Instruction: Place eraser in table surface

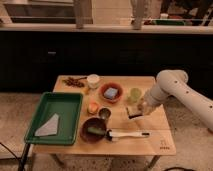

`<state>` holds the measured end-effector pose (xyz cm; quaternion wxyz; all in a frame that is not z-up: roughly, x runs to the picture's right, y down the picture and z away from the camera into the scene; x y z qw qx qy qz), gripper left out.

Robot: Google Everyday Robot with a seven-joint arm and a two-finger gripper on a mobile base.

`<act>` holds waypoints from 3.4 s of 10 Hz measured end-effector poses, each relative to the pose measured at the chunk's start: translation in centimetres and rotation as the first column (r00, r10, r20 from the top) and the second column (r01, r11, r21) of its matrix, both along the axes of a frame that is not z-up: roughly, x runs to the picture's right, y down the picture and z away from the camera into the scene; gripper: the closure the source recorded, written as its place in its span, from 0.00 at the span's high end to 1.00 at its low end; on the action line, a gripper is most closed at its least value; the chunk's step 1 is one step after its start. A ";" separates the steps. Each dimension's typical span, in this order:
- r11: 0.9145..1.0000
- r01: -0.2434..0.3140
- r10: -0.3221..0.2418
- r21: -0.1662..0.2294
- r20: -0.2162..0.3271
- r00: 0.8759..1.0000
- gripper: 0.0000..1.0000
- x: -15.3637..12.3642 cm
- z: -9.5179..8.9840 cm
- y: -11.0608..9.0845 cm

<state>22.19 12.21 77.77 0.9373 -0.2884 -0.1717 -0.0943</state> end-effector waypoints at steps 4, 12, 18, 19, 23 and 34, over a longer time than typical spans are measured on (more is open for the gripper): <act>0.988 0.153 -0.153 0.006 0.082 0.985 0.00 -2.6 -0.4 0.7; 0.975 0.216 -0.207 -0.044 0.156 0.966 0.00 -6.3 4.2 3.2; 0.974 0.209 -0.193 -0.081 0.176 0.965 0.08 -7.9 9.5 5.1; 0.975 0.204 -0.188 -0.085 0.170 0.967 0.18 -7.9 9.9 5.1; 0.974 0.209 -0.193 -0.087 0.166 0.967 0.58 -7.7 9.7 4.9; 0.975 0.186 -0.173 -0.117 0.115 0.978 0.80 -4.5 11.2 4.7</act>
